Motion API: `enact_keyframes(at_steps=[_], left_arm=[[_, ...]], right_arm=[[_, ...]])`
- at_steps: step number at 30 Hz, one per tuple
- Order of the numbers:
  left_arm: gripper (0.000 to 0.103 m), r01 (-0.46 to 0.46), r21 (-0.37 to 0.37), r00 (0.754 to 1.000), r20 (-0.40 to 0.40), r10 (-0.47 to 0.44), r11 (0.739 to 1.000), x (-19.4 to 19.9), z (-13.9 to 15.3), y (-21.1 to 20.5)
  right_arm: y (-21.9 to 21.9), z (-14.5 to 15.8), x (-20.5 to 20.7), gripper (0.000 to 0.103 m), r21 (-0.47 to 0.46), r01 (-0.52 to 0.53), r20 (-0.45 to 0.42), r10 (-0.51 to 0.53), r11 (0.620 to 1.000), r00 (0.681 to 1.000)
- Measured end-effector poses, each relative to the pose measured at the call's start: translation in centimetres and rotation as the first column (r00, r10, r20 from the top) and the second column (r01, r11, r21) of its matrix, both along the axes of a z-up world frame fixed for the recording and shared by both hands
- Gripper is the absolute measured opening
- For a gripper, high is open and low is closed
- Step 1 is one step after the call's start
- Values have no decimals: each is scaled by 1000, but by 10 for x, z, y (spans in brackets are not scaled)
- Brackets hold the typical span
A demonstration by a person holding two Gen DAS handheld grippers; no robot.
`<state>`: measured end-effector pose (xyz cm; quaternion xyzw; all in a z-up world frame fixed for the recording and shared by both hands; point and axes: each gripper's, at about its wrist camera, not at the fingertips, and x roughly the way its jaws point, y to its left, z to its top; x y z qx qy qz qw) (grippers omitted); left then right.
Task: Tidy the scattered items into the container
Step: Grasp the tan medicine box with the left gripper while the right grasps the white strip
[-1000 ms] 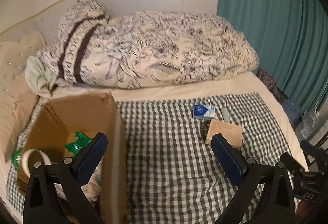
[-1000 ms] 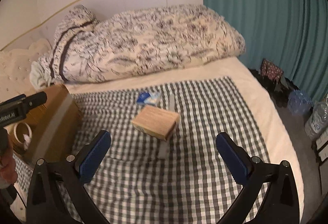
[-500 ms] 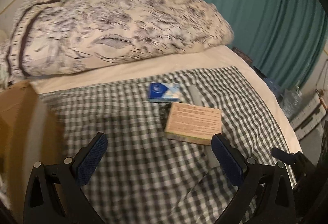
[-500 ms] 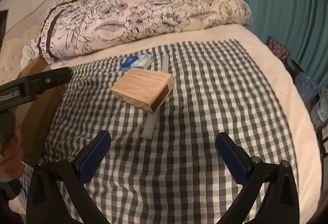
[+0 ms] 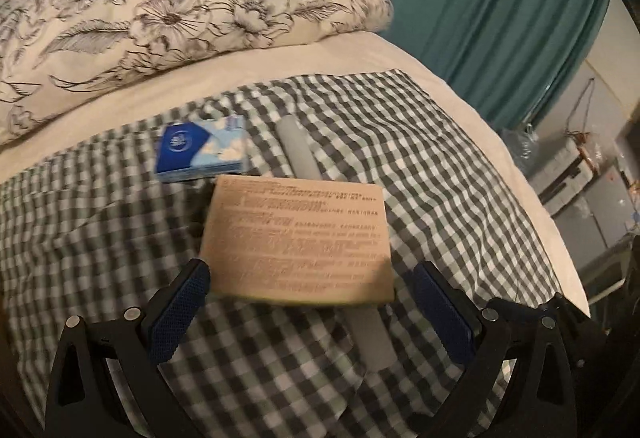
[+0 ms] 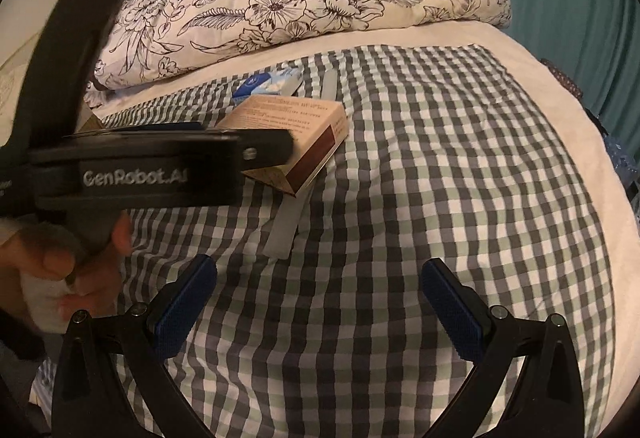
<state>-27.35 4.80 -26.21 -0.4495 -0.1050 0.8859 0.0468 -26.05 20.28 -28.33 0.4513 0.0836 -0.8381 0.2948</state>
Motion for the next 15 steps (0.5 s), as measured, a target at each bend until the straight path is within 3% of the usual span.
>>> enact_keyframes(at_steps=[7,12,14,15], left_arm=[[103,57,-142,998,-11,-59,988,-17,-7,15],[103,50,-313,999,35,-41,948,-31,-23,18],[103,23,-264,998,65,-6,964,-33,-30,5],[103,-8,-178,998,66,20,984,-31,-32,-8]], right_arm=[[-9,-12,-6,103,-8,-8,14,8,1000,1000],[-15,-18,-9,103,-14,-15,18,16,1000,1000],[-17,-19,-8,103,-15,-18,18,19,1000,1000],[-19,-19,-8,103,-14,-20,16,20,1000,1000]])
